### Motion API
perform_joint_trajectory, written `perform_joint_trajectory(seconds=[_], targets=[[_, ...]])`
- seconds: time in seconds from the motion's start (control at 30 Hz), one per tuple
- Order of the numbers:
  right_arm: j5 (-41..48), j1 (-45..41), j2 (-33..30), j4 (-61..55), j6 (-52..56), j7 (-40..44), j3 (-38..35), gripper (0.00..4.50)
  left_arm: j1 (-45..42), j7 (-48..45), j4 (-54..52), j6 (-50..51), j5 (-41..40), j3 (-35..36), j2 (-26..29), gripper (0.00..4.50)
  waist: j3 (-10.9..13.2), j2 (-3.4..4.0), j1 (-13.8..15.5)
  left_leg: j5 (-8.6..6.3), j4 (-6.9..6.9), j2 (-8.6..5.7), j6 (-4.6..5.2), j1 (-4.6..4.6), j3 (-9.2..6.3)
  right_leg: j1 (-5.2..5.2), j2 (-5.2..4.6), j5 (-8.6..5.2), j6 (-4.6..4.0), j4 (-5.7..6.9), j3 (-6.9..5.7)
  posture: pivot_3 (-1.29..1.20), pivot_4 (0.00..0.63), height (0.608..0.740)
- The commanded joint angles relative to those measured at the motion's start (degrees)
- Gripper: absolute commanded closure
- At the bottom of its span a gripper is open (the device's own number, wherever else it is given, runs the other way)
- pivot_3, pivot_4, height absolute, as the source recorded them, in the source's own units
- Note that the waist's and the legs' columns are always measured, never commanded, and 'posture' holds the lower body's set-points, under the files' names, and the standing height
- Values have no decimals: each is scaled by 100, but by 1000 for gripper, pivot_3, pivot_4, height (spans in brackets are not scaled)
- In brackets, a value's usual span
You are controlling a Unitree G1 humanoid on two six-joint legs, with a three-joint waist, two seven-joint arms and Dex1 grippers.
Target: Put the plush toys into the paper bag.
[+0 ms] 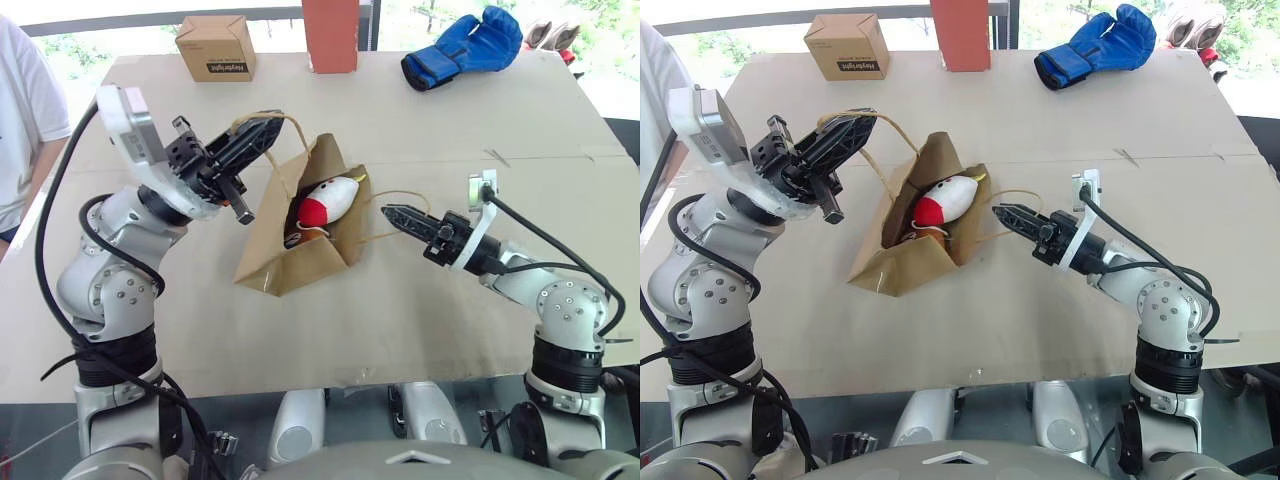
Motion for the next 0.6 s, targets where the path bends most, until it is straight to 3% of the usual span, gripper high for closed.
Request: perform_joint_trajectory(seconds=[0.03,0.23,0.53,0.6], targets=[[721,-650,-63,-452,-173,-164,-165,4470,-186,107,123,-196,150,136,68,4500,5,8,-16,0,0,0,0,1,0,0,0,0,0,0,0,0,150,740],[1480,-1902,-447,-563,-269,-775,-148,4470,-671,193,823,-481,550,207,182,4500,6,5,2,1,2,1,0,3,-2,-1,2,0,0,5,-3,0,150,740],[471,-1406,-1420,-779,-405,-595,645,4470,-1036,-76,2048,-904,1707,-737,-19,4500,3,-1,24,-1,-21,-1,3,-10,-1,0,0,2,-2,-34,-3,0,150,740],[542,-1437,-1517,-802,-436,-475,616,3952,-1000,-315,2021,-594,1337,-585,34,4500,3,-1,-17,-1,-22,-1,3,-6,-2,1,1,2,-2,-32,-3,0,150,740]])
